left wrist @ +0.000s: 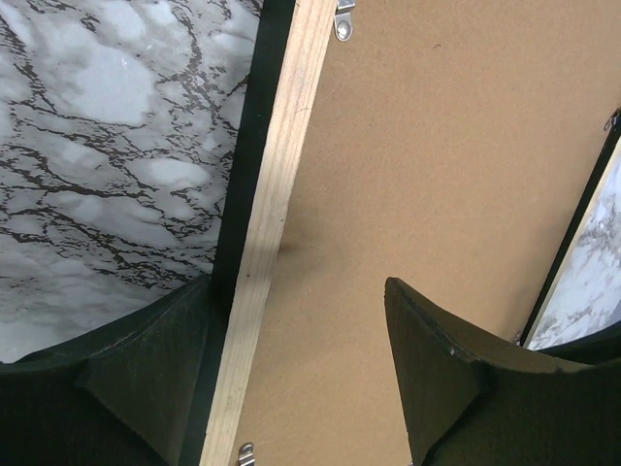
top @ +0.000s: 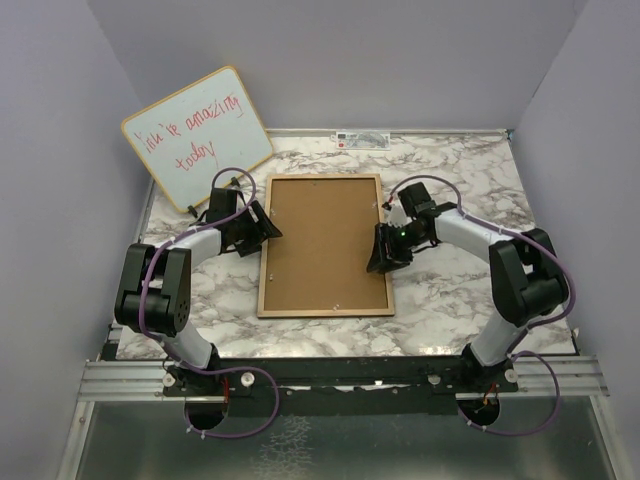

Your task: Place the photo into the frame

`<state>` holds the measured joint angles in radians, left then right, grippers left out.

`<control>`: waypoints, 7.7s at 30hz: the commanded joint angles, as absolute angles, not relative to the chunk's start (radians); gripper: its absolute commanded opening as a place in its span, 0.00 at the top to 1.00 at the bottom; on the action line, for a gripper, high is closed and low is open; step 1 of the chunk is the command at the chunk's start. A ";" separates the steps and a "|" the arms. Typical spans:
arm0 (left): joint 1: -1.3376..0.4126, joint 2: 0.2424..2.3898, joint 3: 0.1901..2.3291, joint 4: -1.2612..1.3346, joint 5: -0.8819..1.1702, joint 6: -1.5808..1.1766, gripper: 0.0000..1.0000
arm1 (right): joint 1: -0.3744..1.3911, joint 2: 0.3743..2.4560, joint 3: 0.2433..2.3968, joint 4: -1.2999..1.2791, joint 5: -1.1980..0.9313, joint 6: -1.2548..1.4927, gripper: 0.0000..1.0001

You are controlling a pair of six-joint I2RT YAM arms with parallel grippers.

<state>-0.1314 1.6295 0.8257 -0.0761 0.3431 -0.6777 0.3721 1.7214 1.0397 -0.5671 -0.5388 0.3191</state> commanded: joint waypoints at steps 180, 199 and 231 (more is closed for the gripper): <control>-0.298 1.494 0.683 -0.096 0.337 -0.644 0.37 | 0.672 1.427 0.758 -0.338 0.057 0.878 0.48; -0.298 1.531 0.713 -0.126 0.282 -0.623 0.41 | 0.517 1.563 0.834 -0.434 0.167 0.768 0.59; -0.298 1.516 0.704 -0.140 0.280 -0.617 0.41 | 0.439 1.550 0.862 -0.497 0.268 0.673 0.68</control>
<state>-0.2951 1.5116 0.6998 -0.0998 0.3248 -0.6418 0.4541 1.5288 0.8482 -0.4355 0.1745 0.7052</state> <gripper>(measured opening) 0.586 0.323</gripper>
